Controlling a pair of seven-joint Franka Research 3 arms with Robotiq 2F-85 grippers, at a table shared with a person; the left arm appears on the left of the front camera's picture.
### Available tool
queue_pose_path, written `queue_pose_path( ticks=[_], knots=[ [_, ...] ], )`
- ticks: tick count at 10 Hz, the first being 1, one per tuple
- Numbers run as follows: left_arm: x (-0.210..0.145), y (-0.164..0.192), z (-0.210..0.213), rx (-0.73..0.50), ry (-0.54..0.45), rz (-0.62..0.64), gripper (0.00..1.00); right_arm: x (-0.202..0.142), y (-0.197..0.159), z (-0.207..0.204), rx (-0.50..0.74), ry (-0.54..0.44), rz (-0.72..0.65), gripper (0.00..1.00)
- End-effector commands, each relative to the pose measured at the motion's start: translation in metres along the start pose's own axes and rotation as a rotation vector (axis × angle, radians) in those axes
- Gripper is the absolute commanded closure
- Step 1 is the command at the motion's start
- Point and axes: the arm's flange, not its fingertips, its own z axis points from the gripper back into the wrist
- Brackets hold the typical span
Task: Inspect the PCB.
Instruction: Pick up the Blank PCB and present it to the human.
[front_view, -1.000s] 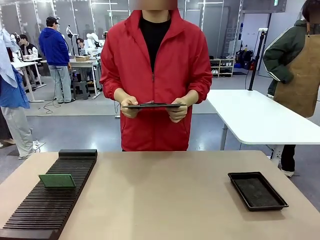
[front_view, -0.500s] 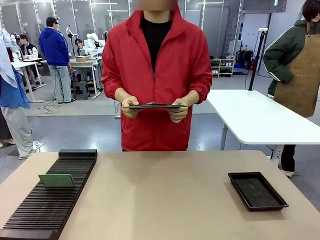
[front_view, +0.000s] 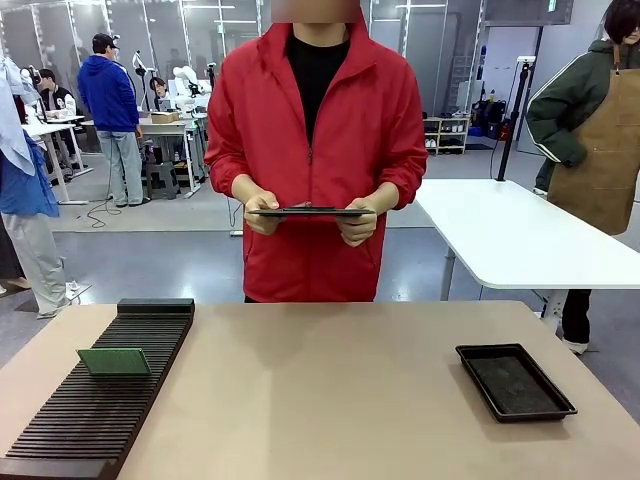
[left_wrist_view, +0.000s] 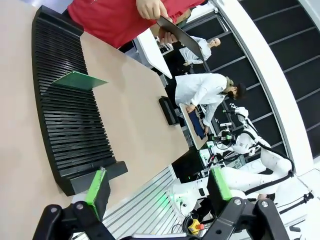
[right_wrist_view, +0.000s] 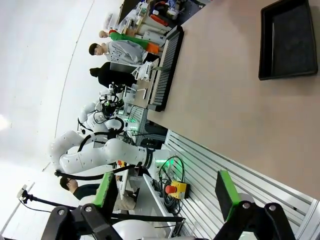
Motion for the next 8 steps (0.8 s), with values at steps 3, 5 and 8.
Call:
queue_pose_path(
  ticks=[3, 5, 8],
  knots=[
    [0.025, -0.082, -0.058, 0.444, 0.214, -0.345, 0.0, -0.001, 0.002, 0.001, 0.01, -0.005, 0.002, 0.0],
    [0.04, -0.088, -0.094, 0.542, 0.38, -0.473, 0.0, -0.001, 0.002, 0.001, 0.01, -0.005, 0.002, 0.0],
    [0.056, -0.096, -0.159, 0.686, 0.551, -0.712, 0.0, -0.001, 0.002, 0.001, 0.01, -0.005, 0.002, 0.0]
  ],
)
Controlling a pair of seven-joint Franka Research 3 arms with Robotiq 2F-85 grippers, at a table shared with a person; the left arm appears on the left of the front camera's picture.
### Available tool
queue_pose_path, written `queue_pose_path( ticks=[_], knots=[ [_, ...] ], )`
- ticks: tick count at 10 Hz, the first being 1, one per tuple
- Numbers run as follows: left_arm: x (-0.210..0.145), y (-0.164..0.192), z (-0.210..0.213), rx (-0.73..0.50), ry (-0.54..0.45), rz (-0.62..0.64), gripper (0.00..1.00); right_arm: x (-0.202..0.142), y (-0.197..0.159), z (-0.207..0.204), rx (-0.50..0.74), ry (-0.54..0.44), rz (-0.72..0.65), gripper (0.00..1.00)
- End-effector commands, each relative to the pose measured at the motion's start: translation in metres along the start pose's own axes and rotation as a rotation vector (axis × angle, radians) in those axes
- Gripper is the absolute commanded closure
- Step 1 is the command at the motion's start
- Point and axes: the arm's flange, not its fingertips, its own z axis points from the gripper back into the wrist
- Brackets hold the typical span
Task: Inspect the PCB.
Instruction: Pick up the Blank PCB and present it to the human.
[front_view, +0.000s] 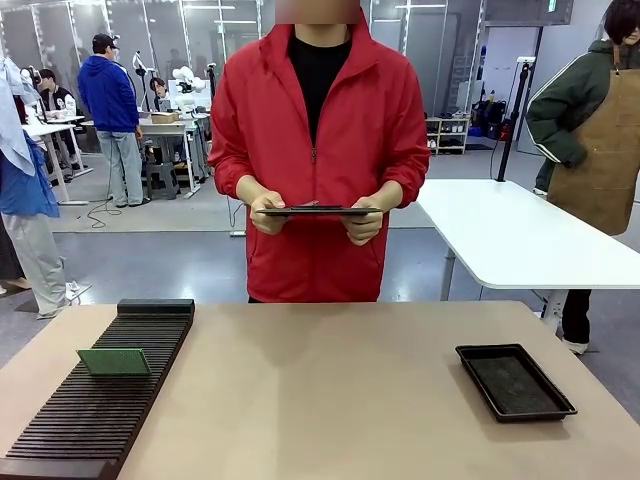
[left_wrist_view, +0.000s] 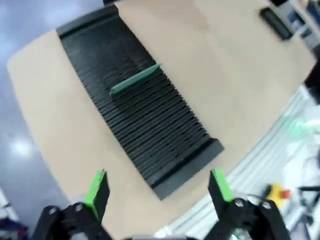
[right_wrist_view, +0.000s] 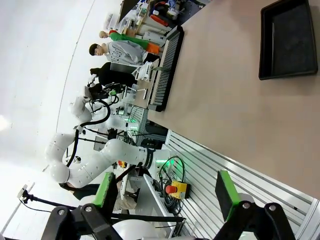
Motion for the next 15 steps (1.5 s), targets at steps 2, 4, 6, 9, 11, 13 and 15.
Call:
queue_pose_path(
  ticks=[2, 4, 6, 9, 11, 13, 15],
  knots=[
    [0.02, -0.031, -0.075, 0.175, 0.165, -0.293, 0.0, -0.001, 0.002, 0.0, 0.009, -0.004, 0.003, 0.0],
    [0.032, -0.043, -0.102, 0.226, 0.211, -0.395, 0.0, -0.001, 0.002, 0.0, 0.009, -0.004, 0.003, 0.0],
    [0.035, -0.051, -0.118, 0.262, 0.27, -0.43, 0.0, -0.001, 0.002, 0.0, 0.009, -0.004, 0.003, 0.0],
    [0.078, -0.045, -0.112, 0.227, 0.27, -0.422, 0.0, -0.001, 0.002, 0.0, 0.009, -0.004, 0.003, 0.0],
    [0.078, -0.045, -0.112, 0.227, 0.27, -0.422, 0.0, -0.001, 0.002, 0.0, 0.009, -0.004, 0.003, 0.0],
    [0.07, -0.034, -0.118, 0.218, 0.302, -0.578, 0.0, -0.001, 0.002, 0.0, 0.009, -0.004, 0.003, 0.0],
    [0.069, -0.018, -0.128, 0.126, 0.302, -0.835, 0.0, -0.001, 0.002, 0.0, 0.009, -0.004, 0.003, 0.0]
  ],
)
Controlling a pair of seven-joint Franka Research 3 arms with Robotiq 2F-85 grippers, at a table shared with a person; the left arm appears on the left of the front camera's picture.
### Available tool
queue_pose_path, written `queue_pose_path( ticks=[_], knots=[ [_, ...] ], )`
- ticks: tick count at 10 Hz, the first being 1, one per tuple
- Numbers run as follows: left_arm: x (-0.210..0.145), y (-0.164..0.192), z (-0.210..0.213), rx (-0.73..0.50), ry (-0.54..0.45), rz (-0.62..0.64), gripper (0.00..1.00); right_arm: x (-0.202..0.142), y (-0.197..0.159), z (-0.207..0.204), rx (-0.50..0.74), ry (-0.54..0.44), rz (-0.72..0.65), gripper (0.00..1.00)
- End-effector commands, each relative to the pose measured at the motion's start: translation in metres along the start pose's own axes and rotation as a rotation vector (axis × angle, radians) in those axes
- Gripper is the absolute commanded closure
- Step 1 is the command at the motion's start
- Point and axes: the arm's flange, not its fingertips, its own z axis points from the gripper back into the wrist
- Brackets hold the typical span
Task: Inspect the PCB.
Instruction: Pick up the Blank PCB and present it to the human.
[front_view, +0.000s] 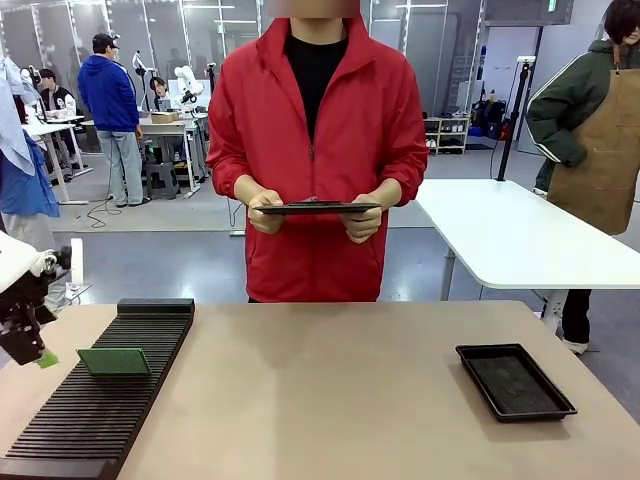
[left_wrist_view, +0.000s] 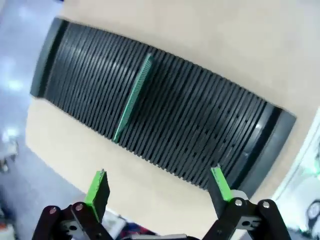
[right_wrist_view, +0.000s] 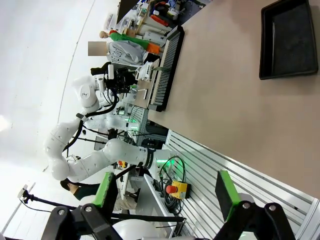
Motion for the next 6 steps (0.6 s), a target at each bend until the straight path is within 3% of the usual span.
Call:
queue_pose_path(
  ticks=[1, 6],
  knots=[
    [-0.007, 0.017, -0.021, 0.014, -0.031, -0.213, 0.0, 0.0, 0.001, 0.0, 0.007, -0.003, 0.004, 0.0],
    [-0.014, 0.042, -0.07, 0.049, -0.101, -0.312, 0.0, 0.0, 0.001, 0.0, 0.007, -0.003, 0.004, 0.0]
  ],
)
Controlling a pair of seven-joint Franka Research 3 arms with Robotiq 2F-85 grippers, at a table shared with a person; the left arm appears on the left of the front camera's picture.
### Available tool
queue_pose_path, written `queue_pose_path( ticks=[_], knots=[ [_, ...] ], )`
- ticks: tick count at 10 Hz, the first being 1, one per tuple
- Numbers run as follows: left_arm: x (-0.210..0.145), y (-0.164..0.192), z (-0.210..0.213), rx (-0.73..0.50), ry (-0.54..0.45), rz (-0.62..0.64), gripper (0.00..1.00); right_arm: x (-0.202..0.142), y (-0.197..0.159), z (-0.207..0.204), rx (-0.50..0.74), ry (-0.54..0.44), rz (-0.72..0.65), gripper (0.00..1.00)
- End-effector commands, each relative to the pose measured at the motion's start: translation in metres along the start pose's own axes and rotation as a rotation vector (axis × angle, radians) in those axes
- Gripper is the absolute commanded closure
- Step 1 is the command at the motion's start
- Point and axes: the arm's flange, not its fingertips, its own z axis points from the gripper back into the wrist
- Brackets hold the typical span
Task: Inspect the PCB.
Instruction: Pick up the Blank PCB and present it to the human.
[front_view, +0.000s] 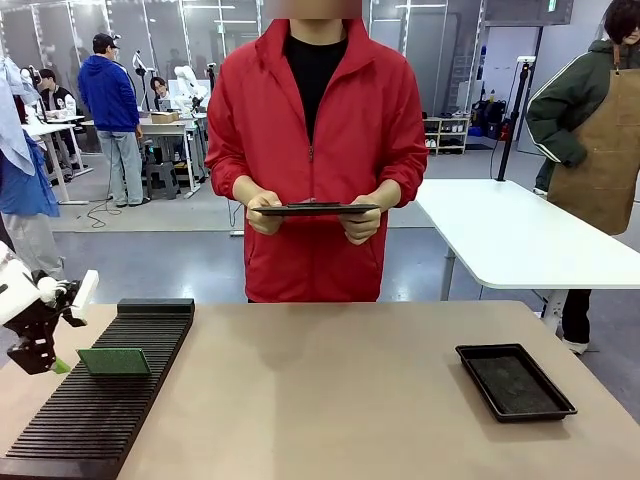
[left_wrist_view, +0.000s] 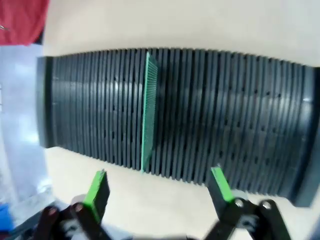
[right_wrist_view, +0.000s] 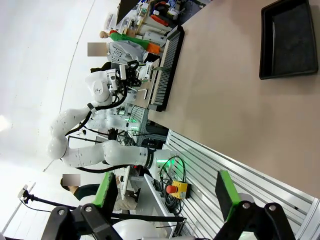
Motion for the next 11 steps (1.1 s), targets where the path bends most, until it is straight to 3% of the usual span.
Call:
queue_pose_path(
  ticks=[1, 9, 10, 11],
  knots=[
    [-0.004, 0.01, -0.01, 0.012, -0.032, -0.011, 0.0, 0.0, 0.002, 0.0, 0.006, -0.004, 0.006, 0.0],
    [0.0, 0.034, -0.051, -0.095, 0.089, 0.017, 0.0, 0.0, 0.002, 0.0, 0.006, -0.004, 0.006, 0.0],
    [-0.001, 0.035, -0.053, -0.1, 0.088, 0.021, 0.15, 0.0, 0.002, 0.0, 0.006, -0.004, 0.006, 0.0],
    [0.0, 0.038, -0.056, -0.094, 0.082, 0.019, 0.43, 0.0, 0.002, 0.0, 0.006, -0.004, 0.006, 0.0]
  ],
)
